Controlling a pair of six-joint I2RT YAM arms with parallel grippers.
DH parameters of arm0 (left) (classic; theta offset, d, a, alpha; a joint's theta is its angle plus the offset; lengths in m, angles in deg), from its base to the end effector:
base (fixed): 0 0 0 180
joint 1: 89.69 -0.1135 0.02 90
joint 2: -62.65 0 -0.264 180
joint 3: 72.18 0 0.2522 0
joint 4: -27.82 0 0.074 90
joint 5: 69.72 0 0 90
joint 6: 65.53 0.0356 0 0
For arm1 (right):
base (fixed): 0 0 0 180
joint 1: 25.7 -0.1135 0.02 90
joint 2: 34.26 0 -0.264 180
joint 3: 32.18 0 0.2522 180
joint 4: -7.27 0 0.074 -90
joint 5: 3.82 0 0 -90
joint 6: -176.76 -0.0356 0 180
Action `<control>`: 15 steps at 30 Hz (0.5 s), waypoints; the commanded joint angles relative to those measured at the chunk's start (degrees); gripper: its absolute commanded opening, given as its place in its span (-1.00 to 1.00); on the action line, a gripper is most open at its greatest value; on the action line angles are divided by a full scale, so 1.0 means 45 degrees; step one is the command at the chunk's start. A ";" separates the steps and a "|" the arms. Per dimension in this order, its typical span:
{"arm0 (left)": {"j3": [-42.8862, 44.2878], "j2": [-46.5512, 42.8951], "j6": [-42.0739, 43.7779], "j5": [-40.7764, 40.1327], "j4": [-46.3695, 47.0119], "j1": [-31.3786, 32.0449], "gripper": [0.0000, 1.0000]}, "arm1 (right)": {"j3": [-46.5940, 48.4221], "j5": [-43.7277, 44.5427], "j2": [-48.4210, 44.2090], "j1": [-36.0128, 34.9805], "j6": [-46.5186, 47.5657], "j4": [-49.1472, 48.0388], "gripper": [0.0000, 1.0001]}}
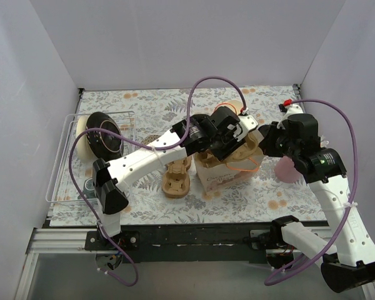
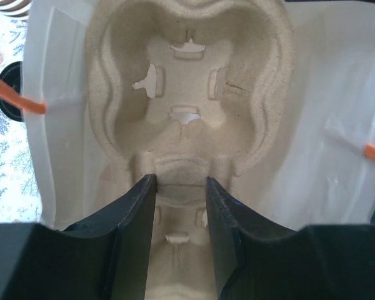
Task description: Pack the takeout coffee
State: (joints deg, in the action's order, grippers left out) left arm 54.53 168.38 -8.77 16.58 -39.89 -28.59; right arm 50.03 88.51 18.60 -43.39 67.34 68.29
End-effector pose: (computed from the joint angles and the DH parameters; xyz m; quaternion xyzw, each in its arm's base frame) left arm 0.1964 -0.3509 0.3782 0.2121 0.9046 -0.2498 0.2725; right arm 0.1659 0.0514 0.3900 0.0231 0.8728 0.1382 0.4675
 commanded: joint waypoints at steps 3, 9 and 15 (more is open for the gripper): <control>0.0368 0.0487 -0.0407 -0.0408 0.0174 0.0113 -0.59 | -0.0229 -0.0419 -0.0243 0.0045 -0.0391 -0.0855 -0.85; 0.0487 0.0800 -0.0642 -0.0055 0.0037 0.0405 -0.60 | -0.0502 -0.0927 -0.0301 0.0045 -0.0567 -0.1030 -0.85; 0.0057 0.0879 -0.0368 -0.1050 -0.0119 0.0699 -0.64 | -0.0523 -0.0889 -0.0243 0.0045 -0.0392 -0.1012 -0.85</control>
State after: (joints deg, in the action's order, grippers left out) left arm 54.66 173.95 -10.73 14.85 -40.00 -26.68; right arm 48.06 85.61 18.21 -43.30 65.70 66.89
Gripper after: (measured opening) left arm 0.211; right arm 0.076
